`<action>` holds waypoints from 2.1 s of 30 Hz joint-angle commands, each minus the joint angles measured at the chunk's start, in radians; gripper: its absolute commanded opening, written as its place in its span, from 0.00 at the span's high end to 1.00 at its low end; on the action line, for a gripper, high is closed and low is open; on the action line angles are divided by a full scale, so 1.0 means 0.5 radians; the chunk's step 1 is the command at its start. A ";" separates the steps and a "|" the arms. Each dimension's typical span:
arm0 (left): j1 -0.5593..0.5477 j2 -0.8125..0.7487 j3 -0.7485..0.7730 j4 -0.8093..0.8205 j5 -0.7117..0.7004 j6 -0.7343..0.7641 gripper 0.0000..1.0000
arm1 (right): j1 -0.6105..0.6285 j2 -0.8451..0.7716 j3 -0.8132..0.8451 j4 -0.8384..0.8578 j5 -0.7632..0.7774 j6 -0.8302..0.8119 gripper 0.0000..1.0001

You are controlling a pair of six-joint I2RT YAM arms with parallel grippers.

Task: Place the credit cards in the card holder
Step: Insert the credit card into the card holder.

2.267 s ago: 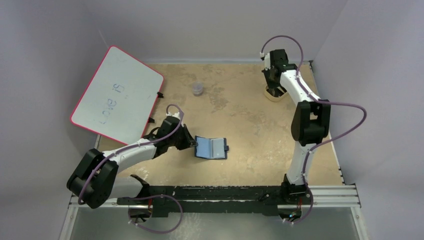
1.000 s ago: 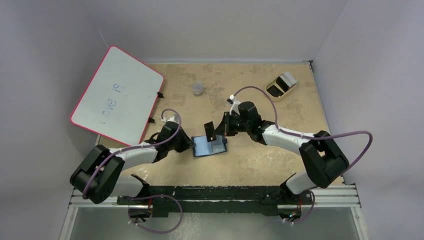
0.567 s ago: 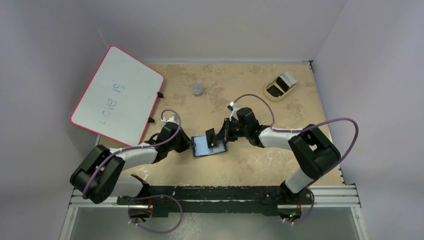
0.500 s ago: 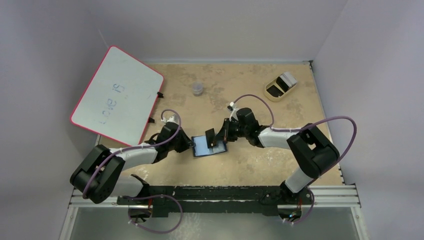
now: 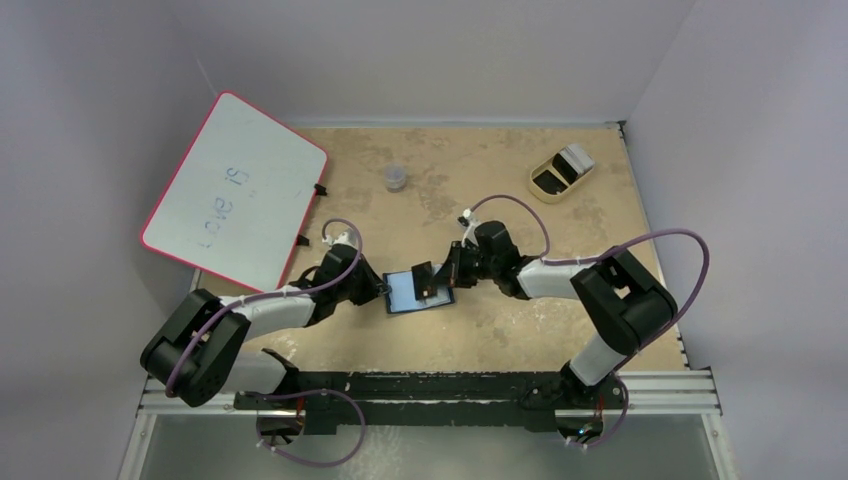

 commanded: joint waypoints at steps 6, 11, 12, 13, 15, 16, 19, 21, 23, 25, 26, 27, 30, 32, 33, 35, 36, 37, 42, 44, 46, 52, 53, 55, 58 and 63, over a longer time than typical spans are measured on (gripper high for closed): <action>-0.007 0.030 -0.029 -0.036 -0.095 -0.006 1.00 | 0.006 -0.051 -0.078 0.024 0.059 0.017 1.00; -0.007 0.024 -0.027 -0.046 -0.101 -0.009 1.00 | 0.006 -0.094 -0.104 -0.016 0.108 0.019 1.00; -0.006 0.025 -0.028 -0.046 -0.101 -0.010 1.00 | 0.008 -0.092 -0.107 -0.015 0.107 0.024 1.00; -0.005 0.024 -0.027 -0.046 -0.098 -0.009 1.00 | 0.008 -0.089 -0.111 -0.005 0.102 0.029 1.00; -0.008 0.024 -0.028 -0.042 -0.096 -0.014 1.00 | 0.009 -0.072 -0.113 0.009 0.092 0.030 1.00; -0.007 0.023 -0.026 -0.043 -0.095 -0.016 1.00 | 0.009 -0.061 -0.108 0.006 0.090 0.023 1.00; -0.007 0.023 -0.031 -0.043 -0.100 -0.015 1.00 | 0.009 -0.030 -0.102 0.002 0.076 0.007 1.00; -0.009 0.021 -0.035 -0.043 -0.100 -0.019 1.00 | 0.007 -0.011 -0.096 0.000 0.062 0.001 1.00; -0.006 0.021 -0.030 -0.040 -0.100 -0.019 1.00 | 0.009 0.022 -0.074 -0.018 0.027 -0.014 1.00; -0.007 0.021 -0.031 -0.040 -0.098 -0.019 1.00 | 0.014 0.052 -0.046 -0.057 0.006 -0.038 1.00; -0.007 0.023 -0.029 -0.040 -0.098 -0.019 1.00 | 0.013 0.061 -0.034 -0.081 0.010 -0.053 1.00; -0.007 0.022 -0.029 -0.040 -0.098 -0.019 1.00 | 0.012 0.068 -0.023 -0.111 0.018 -0.068 1.00; -0.006 0.015 -0.034 -0.044 -0.097 -0.015 1.00 | 0.014 0.077 -0.004 -0.133 0.011 -0.089 1.00; -0.007 0.010 -0.032 -0.041 -0.097 -0.017 1.00 | 0.016 0.084 0.007 -0.137 0.004 -0.092 1.00; -0.009 0.009 -0.032 -0.040 -0.096 -0.019 1.00 | 0.018 0.089 0.014 -0.139 0.001 -0.094 1.00; -0.008 0.008 -0.030 -0.037 -0.095 -0.022 1.00 | 0.024 0.107 0.024 -0.129 -0.011 -0.085 1.00; -0.007 0.011 -0.029 -0.035 -0.093 -0.024 1.00 | 0.029 0.117 0.029 -0.115 -0.019 -0.072 1.00; -0.007 0.010 -0.028 -0.034 -0.090 -0.025 1.00 | 0.035 0.125 0.030 -0.090 -0.030 -0.055 1.00; -0.007 0.007 -0.032 -0.033 -0.086 -0.031 1.00 | 0.078 0.191 0.040 -0.003 -0.076 0.011 1.00; -0.006 0.007 -0.030 -0.038 -0.092 -0.028 1.00 | 0.087 0.202 0.042 -0.009 -0.085 0.020 1.00; -0.008 0.005 -0.031 -0.040 -0.092 -0.026 1.00 | 0.086 0.181 0.038 -0.039 -0.064 0.020 1.00; -0.007 -0.002 -0.025 -0.049 -0.095 -0.026 1.00 | 0.080 0.071 0.050 -0.310 -0.001 -0.007 1.00; -0.007 -0.004 -0.028 -0.052 -0.095 -0.026 1.00 | 0.078 0.057 0.055 -0.336 0.005 -0.009 1.00; -0.007 -0.010 -0.028 -0.055 -0.100 -0.025 1.00 | 0.072 0.040 0.065 -0.391 0.022 -0.022 1.00; -0.008 -0.012 -0.029 -0.061 -0.108 -0.016 1.00 | 0.068 0.073 0.132 -0.538 0.075 -0.105 1.00; -0.007 -0.023 -0.025 -0.025 -0.085 0.011 1.00 | 0.068 0.168 0.254 -0.693 0.080 -0.239 1.00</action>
